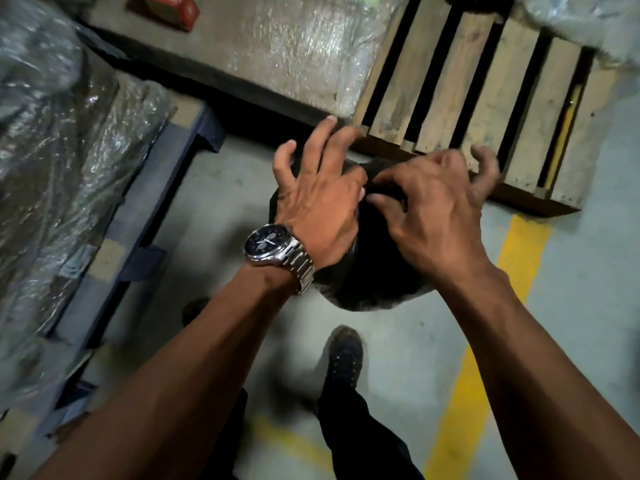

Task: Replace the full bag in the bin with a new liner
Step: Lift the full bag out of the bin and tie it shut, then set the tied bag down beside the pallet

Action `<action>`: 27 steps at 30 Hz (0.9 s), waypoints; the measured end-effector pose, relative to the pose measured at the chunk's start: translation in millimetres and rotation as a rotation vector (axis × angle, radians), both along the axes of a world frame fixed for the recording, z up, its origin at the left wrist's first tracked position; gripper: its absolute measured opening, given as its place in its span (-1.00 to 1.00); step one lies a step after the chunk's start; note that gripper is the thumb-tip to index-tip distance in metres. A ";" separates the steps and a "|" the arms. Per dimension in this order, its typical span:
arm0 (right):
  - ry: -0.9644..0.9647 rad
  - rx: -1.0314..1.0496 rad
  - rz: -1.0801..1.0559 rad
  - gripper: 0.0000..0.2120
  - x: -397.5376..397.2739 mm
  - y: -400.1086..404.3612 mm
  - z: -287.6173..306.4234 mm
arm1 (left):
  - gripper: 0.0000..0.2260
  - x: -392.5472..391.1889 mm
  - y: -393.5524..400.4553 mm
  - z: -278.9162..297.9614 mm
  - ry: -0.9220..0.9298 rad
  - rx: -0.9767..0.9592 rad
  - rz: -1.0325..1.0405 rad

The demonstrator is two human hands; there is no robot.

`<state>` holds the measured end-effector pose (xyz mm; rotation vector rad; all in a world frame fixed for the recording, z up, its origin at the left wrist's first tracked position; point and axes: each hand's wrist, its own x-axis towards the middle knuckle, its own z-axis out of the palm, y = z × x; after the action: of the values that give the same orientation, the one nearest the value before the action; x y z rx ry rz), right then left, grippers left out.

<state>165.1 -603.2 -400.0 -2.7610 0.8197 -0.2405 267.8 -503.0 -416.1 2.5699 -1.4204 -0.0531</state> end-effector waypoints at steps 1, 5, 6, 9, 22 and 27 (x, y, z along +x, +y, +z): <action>0.011 -0.019 0.033 -0.82 6.3 1.4 4.7 | -0.86 3.7 4.2 6.4 -0.004 0.002 0.017; 0.070 -0.085 0.160 -0.81 37.5 19.4 12.9 | -0.82 20.0 30.3 19.4 -0.003 0.021 0.115; 0.083 -0.086 0.191 -0.81 45.2 27.5 11.9 | -0.82 24.4 40.1 19.8 0.000 0.028 0.140; 0.100 -0.068 0.283 -0.84 67.0 58.1 3.6 | -0.80 35.3 75.5 14.9 0.043 0.058 0.241; 0.197 0.125 0.742 -0.76 155.4 267.0 -56.2 | -0.72 64.8 300.4 -36.1 0.370 0.179 0.769; 0.313 0.191 0.921 -0.75 171.8 351.8 -89.1 | -0.76 56.4 382.5 -65.2 0.469 0.194 0.943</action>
<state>336.9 -251.4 -489.1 -2.6928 -0.4073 0.4243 324.2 -120.5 -481.3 2.8304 0.0057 -0.6081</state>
